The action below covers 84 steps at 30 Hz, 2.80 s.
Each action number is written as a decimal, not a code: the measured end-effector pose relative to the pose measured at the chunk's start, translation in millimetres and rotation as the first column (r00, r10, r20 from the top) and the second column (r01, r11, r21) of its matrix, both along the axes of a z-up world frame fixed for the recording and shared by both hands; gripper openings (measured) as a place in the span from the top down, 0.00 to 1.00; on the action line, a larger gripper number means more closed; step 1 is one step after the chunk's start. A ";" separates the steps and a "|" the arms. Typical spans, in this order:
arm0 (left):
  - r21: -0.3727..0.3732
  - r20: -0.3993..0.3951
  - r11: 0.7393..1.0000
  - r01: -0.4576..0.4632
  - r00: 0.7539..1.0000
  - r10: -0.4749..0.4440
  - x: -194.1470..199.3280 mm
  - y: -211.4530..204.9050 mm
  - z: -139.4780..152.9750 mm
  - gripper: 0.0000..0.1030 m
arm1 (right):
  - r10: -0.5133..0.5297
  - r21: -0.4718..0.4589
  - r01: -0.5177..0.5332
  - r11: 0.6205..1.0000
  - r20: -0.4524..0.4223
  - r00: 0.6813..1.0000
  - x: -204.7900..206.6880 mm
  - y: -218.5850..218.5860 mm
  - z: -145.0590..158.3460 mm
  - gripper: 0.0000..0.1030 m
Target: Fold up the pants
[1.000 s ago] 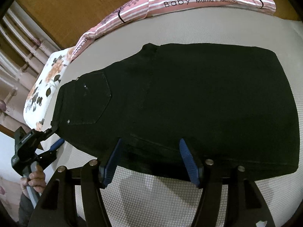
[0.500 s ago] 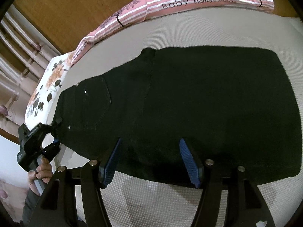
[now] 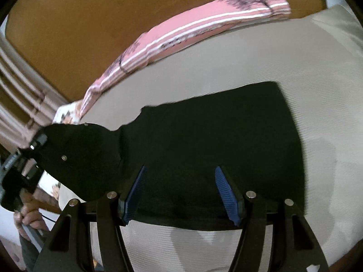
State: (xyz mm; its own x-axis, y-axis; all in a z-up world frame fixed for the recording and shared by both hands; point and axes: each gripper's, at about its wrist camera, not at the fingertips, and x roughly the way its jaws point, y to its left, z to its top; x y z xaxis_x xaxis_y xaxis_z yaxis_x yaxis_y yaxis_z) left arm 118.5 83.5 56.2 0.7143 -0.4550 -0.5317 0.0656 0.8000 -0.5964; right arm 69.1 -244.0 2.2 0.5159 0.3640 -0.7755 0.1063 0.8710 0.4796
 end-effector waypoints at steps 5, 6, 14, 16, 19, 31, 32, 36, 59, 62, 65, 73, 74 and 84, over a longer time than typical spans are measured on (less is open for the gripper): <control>0.026 0.019 0.982 0.184 0.983 -0.185 17.6 -84.0 10.6 0.77 | -0.074 0.003 0.074 0.997 0.015 0.997 -14.6 -41.0 5.1 0.41; 0.036 0.011 0.974 0.225 0.974 -0.225 21.3 -105.1 7.8 0.77 | -0.087 0.003 0.087 0.996 0.016 0.996 -17.4 -48.8 5.5 0.41; 0.089 -0.140 0.896 0.435 0.896 -0.421 16.9 -214.9 -55.7 0.77 | -0.181 0.024 0.181 0.983 -0.010 0.983 -33.2 -98.5 -6.9 0.40; 0.122 -0.199 0.876 0.466 0.876 -0.439 13.5 -235.0 -77.7 0.77 | -0.189 0.030 0.190 0.981 -0.022 0.982 -34.9 -106.1 -11.6 0.40; 0.206 -0.238 0.843 0.497 0.861 -0.449 6.2 -252.6 -92.6 0.75 | -0.184 0.033 0.186 0.982 -0.031 0.982 -32.7 -107.7 -15.8 0.40; 0.253 -0.177 0.778 0.575 0.818 -0.547 -25.9 -228.6 -55.1 0.53 | -0.028 0.156 0.037 0.987 -0.054 0.998 1.0 -109.7 -31.0 0.40; 0.267 -0.170 0.785 0.559 0.829 -0.532 -26.2 -221.7 -52.7 0.50 | -0.014 0.160 0.023 0.987 -0.060 0.998 5.2 -108.2 -33.5 0.40; 0.324 -0.173 0.831 0.452 0.892 -0.417 -14.4 -179.6 -53.2 0.49 | 0.066 0.185 -0.052 0.981 -0.074 0.995 25.7 -99.1 -43.5 0.40; 0.310 -0.323 0.936 0.165 0.944 -0.059 28.8 -79.0 -103.0 0.42 | 0.183 0.291 -0.156 0.944 -0.066 0.981 91.7 -55.5 -70.7 0.84; 0.324 -0.317 0.936 0.139 0.948 -0.031 30.9 -73.3 -97.9 0.42 | 0.160 0.267 -0.147 0.952 -0.028 0.987 78.4 -51.4 -38.4 0.89; 0.312 -0.306 0.941 0.131 0.952 -0.032 32.3 -73.1 -89.9 0.42 | 0.139 0.242 -0.139 0.960 0.018 0.990 66.6 -54.4 -6.9 0.89; 0.348 -0.308 0.911 0.220 0.945 -0.111 35.3 -107.0 -84.6 0.42 | -0.016 0.123 0.026 0.992 -0.075 0.997 48.7 -106.0 -32.5 0.88; 0.354 -0.321 0.903 0.241 0.939 -0.125 35.5 -112.7 -87.0 0.42 | -0.025 0.114 0.038 0.993 -0.107 0.994 46.7 -109.4 -45.3 0.84; 0.398 -0.384 0.858 0.326 0.908 -0.167 24.5 -130.7 -101.5 0.42 | -0.071 0.114 0.086 0.990 -0.136 0.988 5.0 -118.4 -39.7 0.69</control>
State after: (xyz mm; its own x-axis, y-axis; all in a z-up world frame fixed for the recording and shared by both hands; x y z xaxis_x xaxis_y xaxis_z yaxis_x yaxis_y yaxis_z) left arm 143.0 -47.2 -45.3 0.3602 -0.2510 -0.8985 0.1634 0.9652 -0.2041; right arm 74.2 -362.4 -37.5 0.4433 0.4206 -0.7916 0.2408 0.7947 0.5571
